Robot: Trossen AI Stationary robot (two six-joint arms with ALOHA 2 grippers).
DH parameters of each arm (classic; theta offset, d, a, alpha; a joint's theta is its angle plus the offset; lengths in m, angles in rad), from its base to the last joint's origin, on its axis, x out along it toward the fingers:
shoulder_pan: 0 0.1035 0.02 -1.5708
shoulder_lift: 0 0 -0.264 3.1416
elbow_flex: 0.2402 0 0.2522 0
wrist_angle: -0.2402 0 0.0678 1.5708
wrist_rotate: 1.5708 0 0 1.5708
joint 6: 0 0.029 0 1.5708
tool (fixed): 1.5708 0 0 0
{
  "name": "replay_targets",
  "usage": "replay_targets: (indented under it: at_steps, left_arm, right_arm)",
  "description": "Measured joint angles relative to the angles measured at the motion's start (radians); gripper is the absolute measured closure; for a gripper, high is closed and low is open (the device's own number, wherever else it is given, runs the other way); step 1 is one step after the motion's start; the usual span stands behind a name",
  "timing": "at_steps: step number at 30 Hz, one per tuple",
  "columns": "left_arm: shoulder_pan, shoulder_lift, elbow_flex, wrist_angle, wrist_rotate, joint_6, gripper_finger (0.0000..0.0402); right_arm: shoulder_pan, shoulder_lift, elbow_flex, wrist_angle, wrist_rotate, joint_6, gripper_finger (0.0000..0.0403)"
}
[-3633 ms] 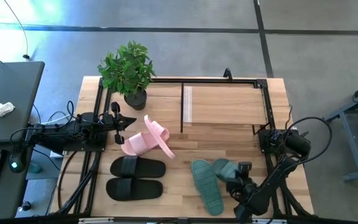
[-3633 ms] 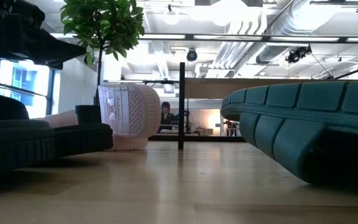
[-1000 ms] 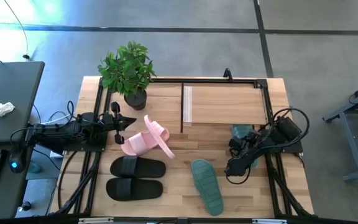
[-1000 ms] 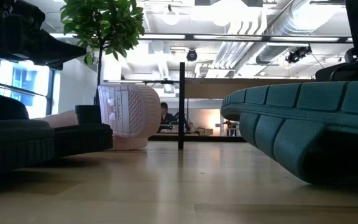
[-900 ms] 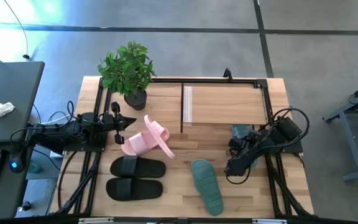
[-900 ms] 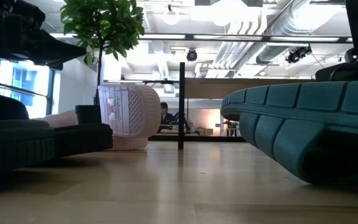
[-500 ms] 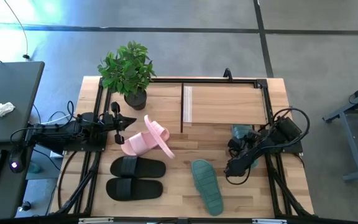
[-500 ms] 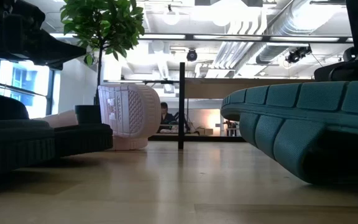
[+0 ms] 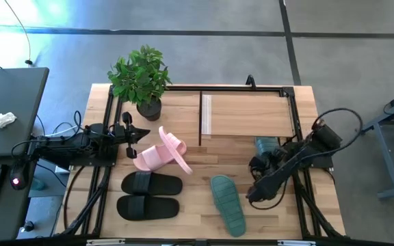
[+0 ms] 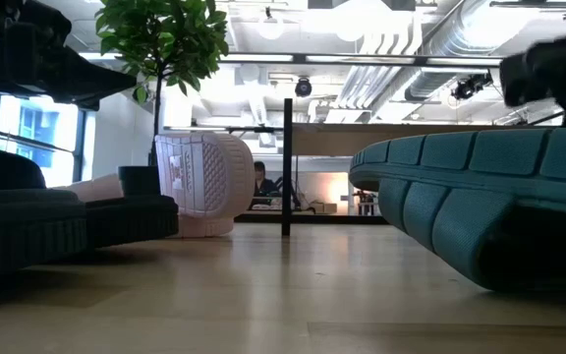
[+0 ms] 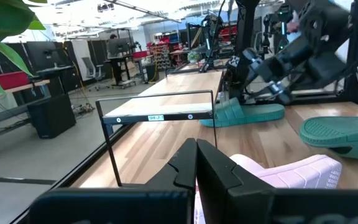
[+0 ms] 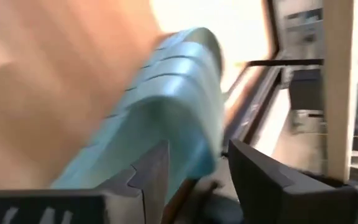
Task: Pick and place slides into the shelf
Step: Put the right green slide under the shelf
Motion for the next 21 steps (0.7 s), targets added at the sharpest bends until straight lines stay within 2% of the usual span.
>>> replay_targets:
  at_steps: [5,10,16,21]
  left_arm:
    - [0.000,0.000,0.000,0.001,0.000,0.000,0.0401]
    - [0.000,0.000,0.000,0.000,0.000,0.000,0.0401]
    - [0.000,0.000,0.000,0.001,0.000,0.000,0.0401]
    - [0.000,0.000,0.000,0.001,0.000,0.000,0.0401]
  right_arm:
    - [0.062,-0.054,0.132,-0.001,-0.160,-0.074,0.0263]
    - [0.136,-0.115,0.262,0.071,-0.299,-0.054,0.0275]
    - [0.257,-0.169,0.281,0.307,-0.269,0.136,0.0300]
    - [0.349,-0.145,0.234,0.261,-0.301,0.300,0.0317]
